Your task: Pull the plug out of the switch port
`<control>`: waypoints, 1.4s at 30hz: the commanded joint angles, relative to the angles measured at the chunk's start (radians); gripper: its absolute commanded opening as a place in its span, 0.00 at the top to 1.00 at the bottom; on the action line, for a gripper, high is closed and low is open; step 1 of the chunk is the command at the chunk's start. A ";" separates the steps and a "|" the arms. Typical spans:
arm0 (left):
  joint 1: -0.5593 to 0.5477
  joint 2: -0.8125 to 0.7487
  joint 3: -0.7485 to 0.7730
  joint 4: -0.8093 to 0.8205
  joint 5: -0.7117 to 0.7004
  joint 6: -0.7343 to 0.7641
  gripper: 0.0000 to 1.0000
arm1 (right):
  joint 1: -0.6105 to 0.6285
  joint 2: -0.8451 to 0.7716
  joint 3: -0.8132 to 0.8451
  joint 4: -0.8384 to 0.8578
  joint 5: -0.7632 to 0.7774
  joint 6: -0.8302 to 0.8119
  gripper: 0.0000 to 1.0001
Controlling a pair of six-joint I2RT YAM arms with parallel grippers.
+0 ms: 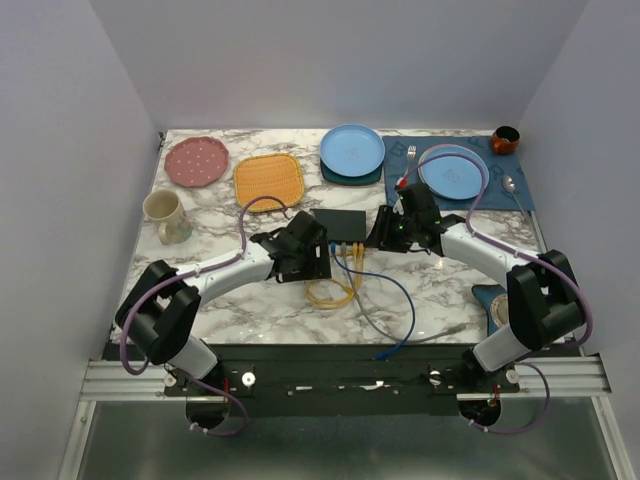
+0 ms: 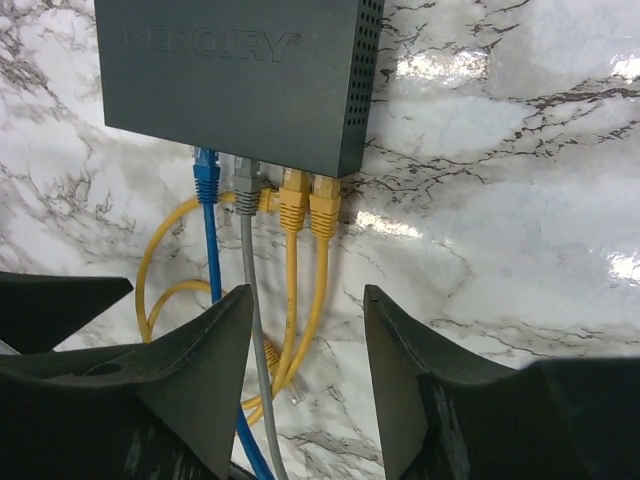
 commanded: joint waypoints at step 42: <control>0.316 0.526 0.484 0.050 0.132 0.014 0.83 | -0.095 0.337 -0.049 0.538 -0.277 0.337 0.69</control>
